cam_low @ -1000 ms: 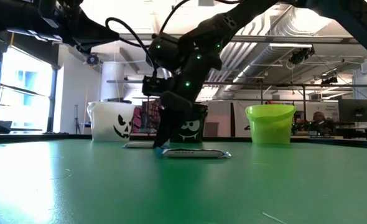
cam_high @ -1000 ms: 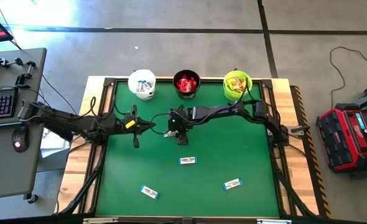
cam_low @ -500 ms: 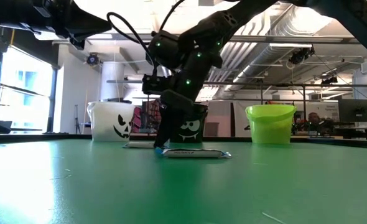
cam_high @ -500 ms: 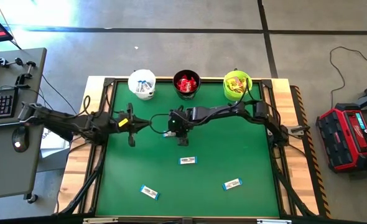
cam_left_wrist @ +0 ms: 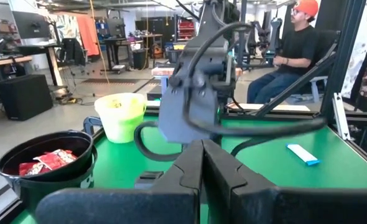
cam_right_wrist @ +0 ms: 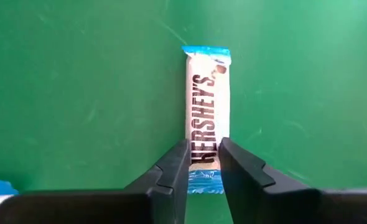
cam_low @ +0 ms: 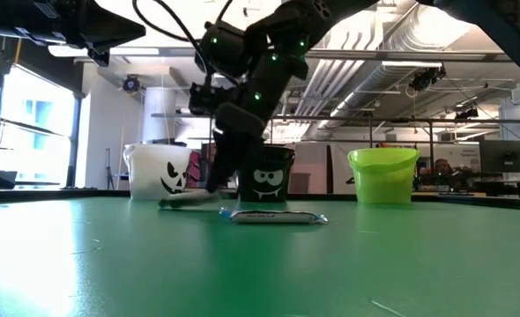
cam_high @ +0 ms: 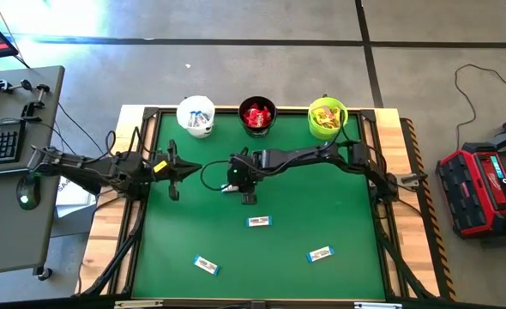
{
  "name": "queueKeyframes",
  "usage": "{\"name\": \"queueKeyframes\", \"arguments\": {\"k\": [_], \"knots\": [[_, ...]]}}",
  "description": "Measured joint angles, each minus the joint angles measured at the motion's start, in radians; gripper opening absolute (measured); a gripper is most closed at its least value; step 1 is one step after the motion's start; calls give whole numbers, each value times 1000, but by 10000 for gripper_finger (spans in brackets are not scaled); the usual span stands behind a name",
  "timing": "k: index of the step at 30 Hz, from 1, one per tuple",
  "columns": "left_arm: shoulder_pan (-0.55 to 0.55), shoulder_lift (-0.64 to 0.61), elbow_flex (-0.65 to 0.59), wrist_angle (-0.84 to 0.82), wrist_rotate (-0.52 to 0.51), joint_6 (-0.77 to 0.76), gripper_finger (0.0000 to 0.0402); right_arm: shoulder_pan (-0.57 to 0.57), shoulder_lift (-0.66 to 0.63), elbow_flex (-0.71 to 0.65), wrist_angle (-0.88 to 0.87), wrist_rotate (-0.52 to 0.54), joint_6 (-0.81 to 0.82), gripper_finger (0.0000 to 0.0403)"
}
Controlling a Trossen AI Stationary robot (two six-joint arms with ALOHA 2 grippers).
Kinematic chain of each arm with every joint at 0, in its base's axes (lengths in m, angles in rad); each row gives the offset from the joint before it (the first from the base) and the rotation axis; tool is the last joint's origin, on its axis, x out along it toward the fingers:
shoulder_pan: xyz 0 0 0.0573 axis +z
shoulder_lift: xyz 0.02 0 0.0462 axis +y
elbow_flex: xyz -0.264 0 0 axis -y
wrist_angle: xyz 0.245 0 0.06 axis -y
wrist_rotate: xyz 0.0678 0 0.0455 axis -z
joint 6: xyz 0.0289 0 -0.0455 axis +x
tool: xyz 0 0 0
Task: Sort candy by brand, put in halloween buckets
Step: Put the white chocolate bar into the white bucket
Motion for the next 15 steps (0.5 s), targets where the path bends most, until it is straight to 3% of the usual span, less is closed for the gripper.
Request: {"name": "queueKeyframes", "arguments": {"k": [10,15], "knots": [[0,-36,0,-43,-4,8,0,0,-2,54,-13,3,18,38],[0,-27,0,-141,0,-49,0,13,-2,53,-112,19,14,69]]}}
